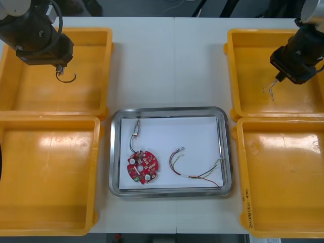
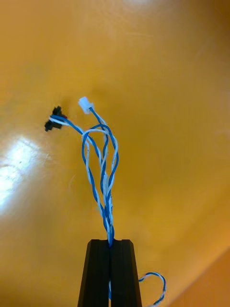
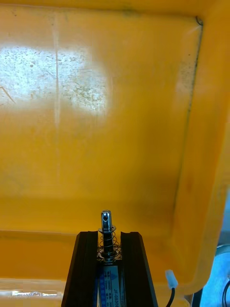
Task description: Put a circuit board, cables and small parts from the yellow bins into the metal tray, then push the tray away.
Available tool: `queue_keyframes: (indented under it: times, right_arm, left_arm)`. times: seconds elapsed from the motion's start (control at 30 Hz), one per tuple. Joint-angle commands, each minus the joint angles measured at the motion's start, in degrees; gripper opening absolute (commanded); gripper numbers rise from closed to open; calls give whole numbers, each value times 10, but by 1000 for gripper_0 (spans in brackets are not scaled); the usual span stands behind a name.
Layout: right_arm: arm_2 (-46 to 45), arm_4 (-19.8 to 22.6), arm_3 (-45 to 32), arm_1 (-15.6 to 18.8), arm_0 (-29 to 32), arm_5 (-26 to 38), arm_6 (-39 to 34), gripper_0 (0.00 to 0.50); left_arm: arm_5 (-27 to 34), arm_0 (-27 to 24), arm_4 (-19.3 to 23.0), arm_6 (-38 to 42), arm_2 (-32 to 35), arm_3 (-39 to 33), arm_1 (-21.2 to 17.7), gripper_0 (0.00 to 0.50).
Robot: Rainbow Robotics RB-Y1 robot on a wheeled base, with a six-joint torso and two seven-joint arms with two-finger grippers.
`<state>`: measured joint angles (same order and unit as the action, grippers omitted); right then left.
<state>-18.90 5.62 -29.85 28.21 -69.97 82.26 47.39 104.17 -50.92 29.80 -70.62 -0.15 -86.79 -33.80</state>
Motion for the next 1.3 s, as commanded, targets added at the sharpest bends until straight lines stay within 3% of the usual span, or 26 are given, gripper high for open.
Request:
queue_keyframes:
  times: [0.03, 0.23, 0.43, 0.77, 1.3]
  right_arm:
    - [5, 12, -103, 18, 8, 63, 60, 0]
    - [4, 44, -238, 19, 51, 163, 104, 0]
    - [0, 49, -355, 20, 76, 277, 146, 0]
    - [4, 83, -527, 20, 125, 277, 207, 0]
    - [104, 260, -666, 41, 204, 277, 236, 0]
  left_arm:
    - [11, 15, 11, 78, 16, -63, -12, 0]
    - [20, 32, 14, 93, 7, -109, 8, 0]
    - [17, 34, 18, 143, -24, -137, 23, 0]
    - [16, 34, 40, 153, -53, -160, 28, 0]
    - [17, 34, 61, 138, -53, -165, 18, 0]
